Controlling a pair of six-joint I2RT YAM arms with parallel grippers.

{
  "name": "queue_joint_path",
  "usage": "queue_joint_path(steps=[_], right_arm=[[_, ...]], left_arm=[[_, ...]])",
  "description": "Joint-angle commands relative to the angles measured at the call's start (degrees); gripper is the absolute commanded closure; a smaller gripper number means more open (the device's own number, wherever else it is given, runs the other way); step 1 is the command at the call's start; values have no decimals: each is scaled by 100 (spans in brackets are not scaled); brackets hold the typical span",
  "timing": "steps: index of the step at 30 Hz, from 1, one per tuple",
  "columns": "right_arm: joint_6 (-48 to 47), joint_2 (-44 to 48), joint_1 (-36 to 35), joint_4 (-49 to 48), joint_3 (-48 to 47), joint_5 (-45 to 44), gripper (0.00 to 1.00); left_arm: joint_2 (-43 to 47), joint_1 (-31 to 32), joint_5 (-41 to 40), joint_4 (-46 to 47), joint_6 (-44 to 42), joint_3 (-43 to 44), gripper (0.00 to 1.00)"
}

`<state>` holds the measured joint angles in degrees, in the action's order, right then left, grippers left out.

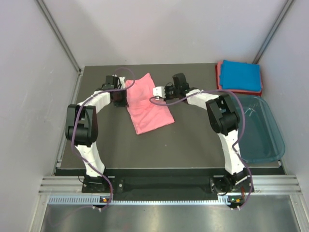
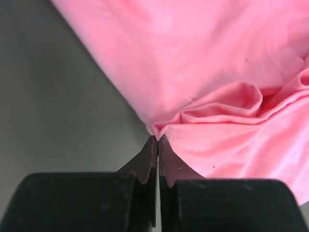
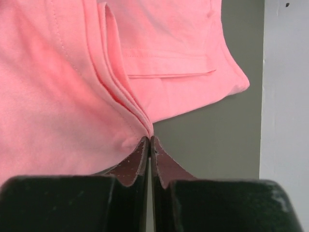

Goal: Fold and stack the t-shirts
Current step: Fold the tshirt

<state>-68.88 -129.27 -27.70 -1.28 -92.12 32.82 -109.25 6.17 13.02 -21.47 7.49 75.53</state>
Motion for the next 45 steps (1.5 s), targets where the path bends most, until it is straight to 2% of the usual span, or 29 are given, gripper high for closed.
queue_joint_path(steps=[1, 6, 15, 16, 19, 20, 21, 22, 24, 25, 28, 29, 32, 33, 34, 36, 39, 40, 45], right_arm=[[112, -133, -86, -347, -403, 111, 100], [191, -247, -121, -347, -553, 76, 100], [384, -388, -130, -522, -667, -179, 100], [428, -423, -121, -523, -693, -197, 100], [725, -380, -156, -767, -580, -442, 89], [858, -258, -174, -899, -492, -513, 71], [1050, -161, -174, -1083, -378, -652, 65], [1661, 67, -174, -1572, -116, -706, 61], [2184, 322, -148, -1674, 18, -829, 57], [2839, 541, -139, -1665, 36, -899, 55], [4353, 928, -130, -1131, -261, -1382, 50], [4670, 991, -130, -389, -402, -1557, 47], [5716, 1150, -121, 933, -991, -1603, 46], [5989, 1185, -113, 1624, -1088, -1603, 47], [6453, 1220, -86, 1909, -1167, -1542, 47], [6772, 1352, 19, 2471, -1072, -1184, 49], [7291, 1624, 168, 2668, -406, -560, 49], [7319, 1738, 221, 2694, -29, -514, 48], [7432, 1774, 274, 2773, 685, -241, 49]], left_arm=[[255, -195, -237, 486, 314, -29, 100], [431, -292, -625, 706, 534, -310, 100], [168, -450, -476, 618, 578, -65, 100], [150, -459, -432, 592, 579, -38, 92], [106, -477, -388, 478, 649, 102, 73], [115, -486, -388, 391, 710, 242, 68], [167, -494, -431, 207, 754, 304, 65], [220, -529, -588, 153, 798, 340, 63], [404, -565, -826, -258, 938, 550, 59], [457, -573, -862, -417, 974, 638, 58], [869, -574, -635, -787, 1044, 639, 56], [1123, -574, -460, -823, 1088, 439, 55], [1606, -574, -230, -990, 1420, -166, 53], [1722, -574, 232, -929, 1518, -379, 53], [1845, -574, 532, -842, 1615, -616, 53], [2153, -530, 1060, -516, 1861, -1293, 54], [2557, -250, 1176, -262, 2063, -1935, 53], [2636, -179, 1229, -165, 2116, -2084, 52], [2804, 260, 1476, 503, 2538, -2797, 51]])
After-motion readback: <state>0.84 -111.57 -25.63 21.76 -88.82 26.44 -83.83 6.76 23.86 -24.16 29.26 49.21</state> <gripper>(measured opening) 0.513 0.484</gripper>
